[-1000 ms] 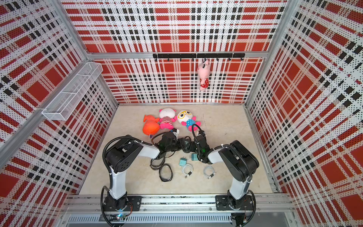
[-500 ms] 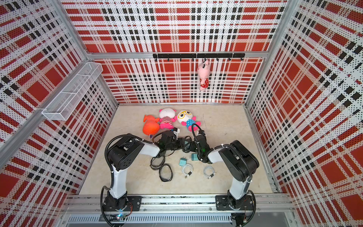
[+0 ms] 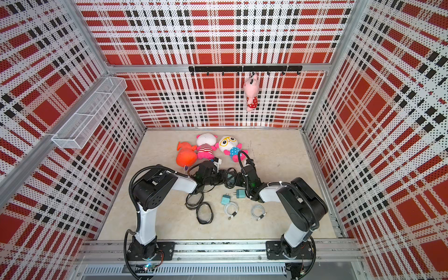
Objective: Pack away charging kits
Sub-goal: Pick up the storage bag at the center of the board.
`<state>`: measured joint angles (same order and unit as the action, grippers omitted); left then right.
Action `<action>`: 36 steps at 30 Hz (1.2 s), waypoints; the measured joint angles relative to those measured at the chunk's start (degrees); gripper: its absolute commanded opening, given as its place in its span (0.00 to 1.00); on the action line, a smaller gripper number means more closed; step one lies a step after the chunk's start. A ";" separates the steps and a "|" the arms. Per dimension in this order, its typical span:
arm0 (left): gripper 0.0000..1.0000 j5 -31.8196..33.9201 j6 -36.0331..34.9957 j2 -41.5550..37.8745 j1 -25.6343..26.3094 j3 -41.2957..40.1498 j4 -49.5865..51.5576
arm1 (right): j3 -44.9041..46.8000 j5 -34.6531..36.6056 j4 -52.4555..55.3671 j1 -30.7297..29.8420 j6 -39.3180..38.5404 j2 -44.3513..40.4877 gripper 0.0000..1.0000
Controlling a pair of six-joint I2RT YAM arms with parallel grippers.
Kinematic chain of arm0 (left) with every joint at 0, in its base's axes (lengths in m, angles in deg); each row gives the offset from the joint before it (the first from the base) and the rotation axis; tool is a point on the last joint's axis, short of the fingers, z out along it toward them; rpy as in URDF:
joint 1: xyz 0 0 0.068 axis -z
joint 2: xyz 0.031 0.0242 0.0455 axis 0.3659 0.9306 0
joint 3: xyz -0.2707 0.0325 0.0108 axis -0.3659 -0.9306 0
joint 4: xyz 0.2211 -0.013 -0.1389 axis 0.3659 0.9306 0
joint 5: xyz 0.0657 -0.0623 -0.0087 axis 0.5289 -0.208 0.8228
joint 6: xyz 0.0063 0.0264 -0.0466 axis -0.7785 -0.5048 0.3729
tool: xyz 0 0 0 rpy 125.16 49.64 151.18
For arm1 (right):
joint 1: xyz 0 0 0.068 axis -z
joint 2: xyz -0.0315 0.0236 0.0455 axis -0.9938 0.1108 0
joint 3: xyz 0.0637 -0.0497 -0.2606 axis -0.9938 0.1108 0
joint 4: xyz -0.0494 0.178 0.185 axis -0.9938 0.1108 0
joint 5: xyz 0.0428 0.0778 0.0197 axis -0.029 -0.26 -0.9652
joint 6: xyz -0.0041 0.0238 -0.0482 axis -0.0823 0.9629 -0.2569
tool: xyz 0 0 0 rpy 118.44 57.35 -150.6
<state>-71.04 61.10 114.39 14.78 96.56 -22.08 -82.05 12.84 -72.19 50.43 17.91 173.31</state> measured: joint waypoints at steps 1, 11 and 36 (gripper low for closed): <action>0.05 0.26 0.22 -0.92 -0.17 -0.59 0.55 | 0.79 0.33 0.13 0.00 -0.31 -2.12 0.35; 0.00 8.04 0.61 -18.53 -0.13 -1.88 4.61 | 10.40 11.63 -2.58 -11.34 -9.31 -28.02 0.61; 0.00 51.69 -31.47 -51.65 32.57 -10.54 -0.87 | 21.86 25.83 -38.14 -40.09 -41.70 -36.98 0.54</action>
<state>-19.35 29.63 62.75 47.35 86.03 -22.95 -60.19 38.68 -110.33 10.34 -23.79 136.33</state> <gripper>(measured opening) 0.374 0.532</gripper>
